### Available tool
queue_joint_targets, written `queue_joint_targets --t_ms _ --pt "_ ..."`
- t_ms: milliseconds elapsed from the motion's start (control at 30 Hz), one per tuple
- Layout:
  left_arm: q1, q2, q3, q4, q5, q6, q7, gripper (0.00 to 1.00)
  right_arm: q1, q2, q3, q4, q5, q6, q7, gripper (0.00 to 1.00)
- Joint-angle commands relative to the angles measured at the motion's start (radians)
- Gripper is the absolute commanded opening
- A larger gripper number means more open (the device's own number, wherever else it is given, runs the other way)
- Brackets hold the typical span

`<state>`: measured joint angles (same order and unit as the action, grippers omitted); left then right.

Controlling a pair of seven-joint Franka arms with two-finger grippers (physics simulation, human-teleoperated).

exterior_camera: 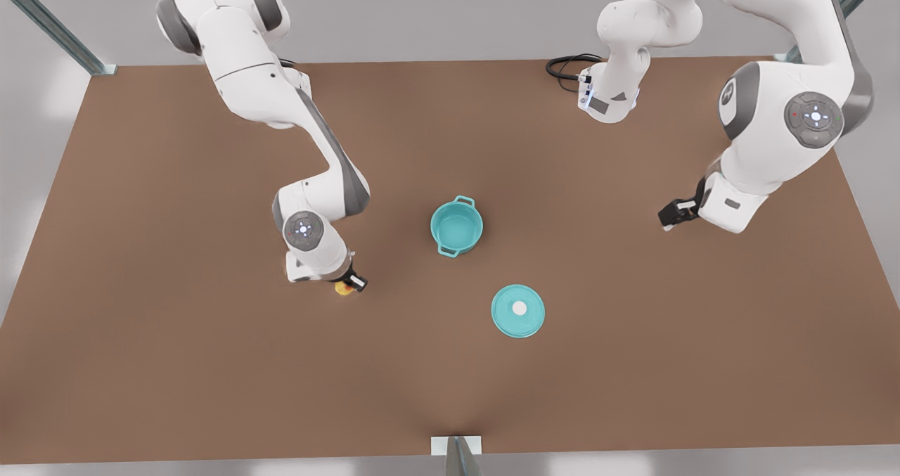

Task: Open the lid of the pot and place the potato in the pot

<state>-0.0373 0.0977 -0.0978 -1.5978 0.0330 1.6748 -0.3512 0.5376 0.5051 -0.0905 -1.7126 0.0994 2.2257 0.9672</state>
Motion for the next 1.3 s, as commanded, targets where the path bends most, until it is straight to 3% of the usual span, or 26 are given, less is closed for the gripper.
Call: queue_joint_targets --t_ms 0,433,600,967,1033,1167,1267 --pt "-0.016 0.002 -0.002 0.001 -0.001 -0.023 0.250 1.00 0.054 -0.010 0.000 0.001 0.037 -0.047 0.341 0.57" --pt "0.014 0.016 -0.002 0.029 -0.036 -0.017 0.262 1.00 0.407 0.010 0.001 0.048 0.157 -0.050 0.599 0.57" --pt "0.016 0.016 -0.002 0.025 -0.038 -0.018 0.259 1.00 0.420 0.131 -0.008 0.128 0.187 -0.040 0.590 0.57" --pt "0.011 0.045 -0.005 0.050 -0.021 -0.003 0.259 1.00 0.409 0.159 -0.038 0.159 0.189 -0.037 0.581 0.57" --pt "0.008 0.050 -0.007 0.059 -0.021 -0.004 0.258 1.00 0.409 0.159 -0.038 0.159 0.187 -0.037 0.574 1.00" --pt "0.011 0.053 -0.007 0.058 -0.035 -0.006 0.252 1.00 0.409 0.129 -0.057 0.160 0.181 -0.047 0.570 1.00" --pt "0.023 0.060 -0.003 0.047 -0.096 -0.015 0.252 1.00 0.305 -0.065 -0.310 0.156 0.172 -0.371 0.115 1.00"
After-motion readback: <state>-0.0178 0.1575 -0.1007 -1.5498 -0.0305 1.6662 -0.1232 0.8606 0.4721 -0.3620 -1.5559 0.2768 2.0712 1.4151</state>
